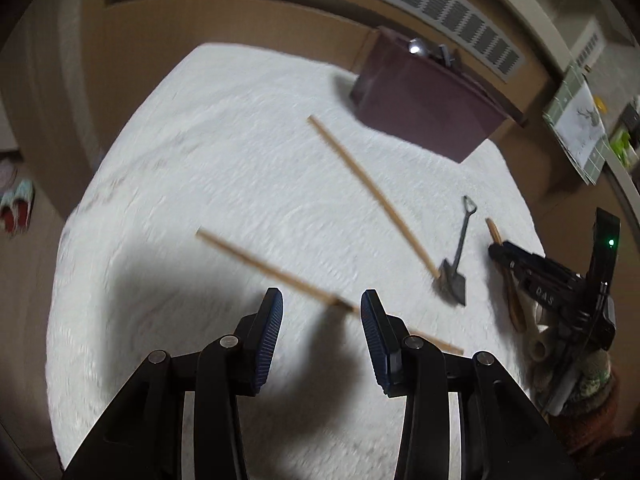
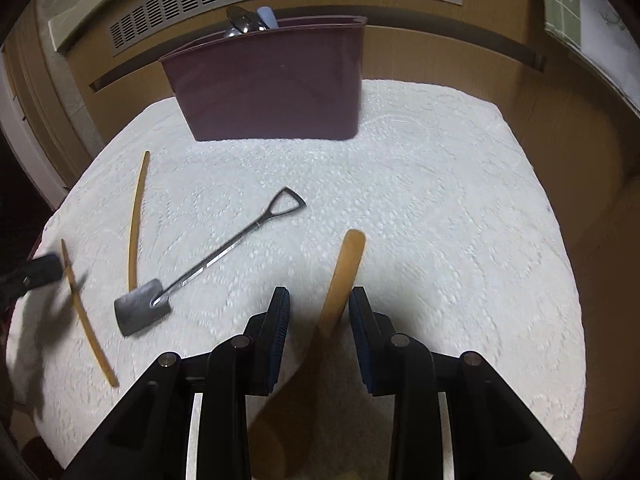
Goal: Organize utensils
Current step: 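Grasp the wooden spoon handle with right tool while left tool approaches the chopsticks, then close the left tool on a bamboo chopstick while right tool holds wooden spoon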
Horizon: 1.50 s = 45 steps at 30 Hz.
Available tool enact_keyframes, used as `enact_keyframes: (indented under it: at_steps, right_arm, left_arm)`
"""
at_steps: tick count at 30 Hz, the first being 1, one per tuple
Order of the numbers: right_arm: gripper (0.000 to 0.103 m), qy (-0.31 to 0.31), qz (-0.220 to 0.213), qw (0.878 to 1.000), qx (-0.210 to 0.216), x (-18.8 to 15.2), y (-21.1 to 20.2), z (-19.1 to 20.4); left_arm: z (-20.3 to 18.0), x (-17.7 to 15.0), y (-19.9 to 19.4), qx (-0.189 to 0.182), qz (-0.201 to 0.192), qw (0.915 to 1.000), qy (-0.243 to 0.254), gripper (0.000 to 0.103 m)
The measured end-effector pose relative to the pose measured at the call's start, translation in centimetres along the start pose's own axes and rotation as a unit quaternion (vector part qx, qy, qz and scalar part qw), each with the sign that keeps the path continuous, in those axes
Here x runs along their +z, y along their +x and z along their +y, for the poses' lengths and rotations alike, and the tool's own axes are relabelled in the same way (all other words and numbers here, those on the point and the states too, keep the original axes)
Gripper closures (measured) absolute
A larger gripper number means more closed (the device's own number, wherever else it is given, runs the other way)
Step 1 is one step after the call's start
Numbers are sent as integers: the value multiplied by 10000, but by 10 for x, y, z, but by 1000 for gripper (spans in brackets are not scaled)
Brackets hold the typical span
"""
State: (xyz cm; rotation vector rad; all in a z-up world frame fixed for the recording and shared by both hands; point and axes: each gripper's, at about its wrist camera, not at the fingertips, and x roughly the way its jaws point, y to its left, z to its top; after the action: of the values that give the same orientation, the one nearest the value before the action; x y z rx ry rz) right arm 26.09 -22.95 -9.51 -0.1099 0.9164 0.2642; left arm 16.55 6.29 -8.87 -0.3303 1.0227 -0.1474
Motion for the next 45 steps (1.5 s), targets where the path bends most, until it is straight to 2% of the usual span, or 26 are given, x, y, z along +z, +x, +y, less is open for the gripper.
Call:
enact_keyframes:
  at_steps: [2,3,9,13,19,25,30,34,35,38,40,42,45]
  right_arm:
    - [92,-120,-31,9999,-25,4,2,6]
    - [93,-140,-60,9999,25,5,1,7]
    - [93,-130,-204,9997,73,2,-10,4]
    - [93,-190,-313,9993,-14,-4,-16,2]
    - [93,-310,-350,9989,-103,-5,-13,3]
    - [93,-267,-328,9991,-91,-6,-10,2]
    - [93,-200,-339,9992,-75,-8,-11,-1]
    - [92,-202,-415,9989,-23,-8,-15,1]
    - [92,-195,-439,9988,3,-8,-16,1]
    - [92,-155,-522,9985,53,-10,-20,0]
    - [92,-118,-543,9984,81,-11,-21,-1]
    - [92,-82,-536,9985,86,-12,-20,-3]
    - [92,-41,-547,9985,57,-12,-20,-6]
  left_arm:
    - [6,-4,1,15,17,10000,-81,62]
    - [6,-3,1,35,-12,9999,-95,62]
    - [-1,26,20,353,-304,9989,-111,62]
    - [-16,47,39,581,-442,9971,226,62]
    - [-50,62,63,720,-464,9935,756,62]
    - [-62,59,66,899,-393,9887,1130,62]
    - [-51,44,50,992,-295,9821,1576,61]
    - [-34,40,38,1384,-266,9765,1633,60]
    - [-28,40,36,1418,-248,9774,1550,60]
    - [-12,46,33,1166,-111,9877,1034,60]
    - [-8,53,34,1031,-132,9913,802,60]
    - [-14,59,39,916,-200,9922,818,60]
    - [-34,65,52,693,-272,9904,1164,60]
